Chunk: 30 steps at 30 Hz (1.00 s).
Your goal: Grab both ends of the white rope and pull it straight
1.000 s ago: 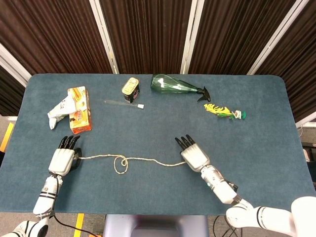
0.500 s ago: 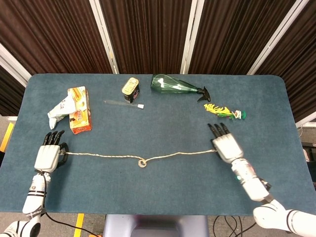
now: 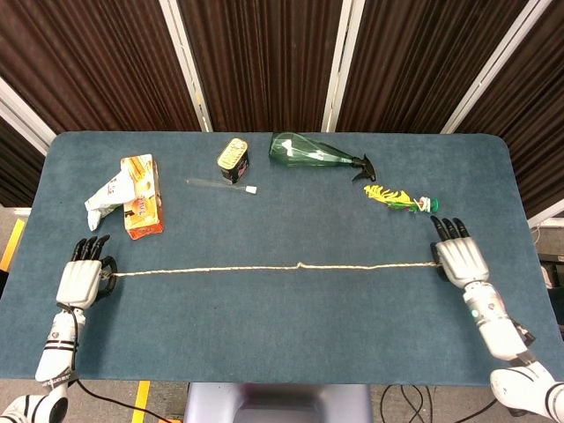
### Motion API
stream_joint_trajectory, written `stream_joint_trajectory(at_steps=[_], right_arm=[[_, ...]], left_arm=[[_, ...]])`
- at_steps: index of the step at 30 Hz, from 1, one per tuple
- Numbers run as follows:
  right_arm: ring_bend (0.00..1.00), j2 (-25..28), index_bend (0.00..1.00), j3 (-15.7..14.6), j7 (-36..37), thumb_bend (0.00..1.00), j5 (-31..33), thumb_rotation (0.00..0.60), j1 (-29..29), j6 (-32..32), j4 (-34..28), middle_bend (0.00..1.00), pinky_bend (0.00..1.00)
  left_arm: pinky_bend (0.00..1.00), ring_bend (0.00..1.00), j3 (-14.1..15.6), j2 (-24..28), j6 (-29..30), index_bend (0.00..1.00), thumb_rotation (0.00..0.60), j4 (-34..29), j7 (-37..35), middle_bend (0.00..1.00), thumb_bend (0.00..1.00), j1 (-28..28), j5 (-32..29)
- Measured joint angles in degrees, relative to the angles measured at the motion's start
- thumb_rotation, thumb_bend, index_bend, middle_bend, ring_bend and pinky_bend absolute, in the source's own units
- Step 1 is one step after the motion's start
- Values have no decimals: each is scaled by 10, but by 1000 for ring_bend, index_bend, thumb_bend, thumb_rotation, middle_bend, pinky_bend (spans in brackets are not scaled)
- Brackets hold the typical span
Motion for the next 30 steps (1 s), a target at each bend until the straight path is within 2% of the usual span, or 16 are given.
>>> stream_joint_trajectory(at_steps=[16, 24, 26, 28, 29, 30], right_arm=[[0, -34, 748, -7, 50, 527, -7, 600, -17, -27, 82, 0, 0], [0, -61, 677, -12, 57, 527, -17, 600, -22, -38, 114, 0, 0], [0, -65, 648, -11, 57, 528, -16, 600, -22, -41, 118, 0, 0], [0, -66, 554, -10, 55, 528, -12, 600, -22, -49, 120, 2, 0], [0, -66, 461, -9, 53, 521, -9, 600, -22, -53, 120, 2, 0], [0, -66, 357, -8, 50, 501, -4, 600, -23, -57, 120, 2, 0]], left_arm=[[30, 0, 8, -21, -26, 610, 600, 21, -3, 80, 455, -9, 2], [30, 0, 17, -41, -40, 563, 600, 46, -13, 79, 455, -13, 8], [30, 0, 20, -45, -41, 487, 600, 52, -15, 76, 457, -13, 11], [29, 0, 21, -45, -43, 328, 600, 54, -16, 66, 459, -13, 12], [28, 0, 22, -45, -46, 182, 600, 54, -14, 50, 456, -14, 12], [28, 0, 23, -43, -49, 80, 600, 54, -12, 31, 451, -14, 11]])
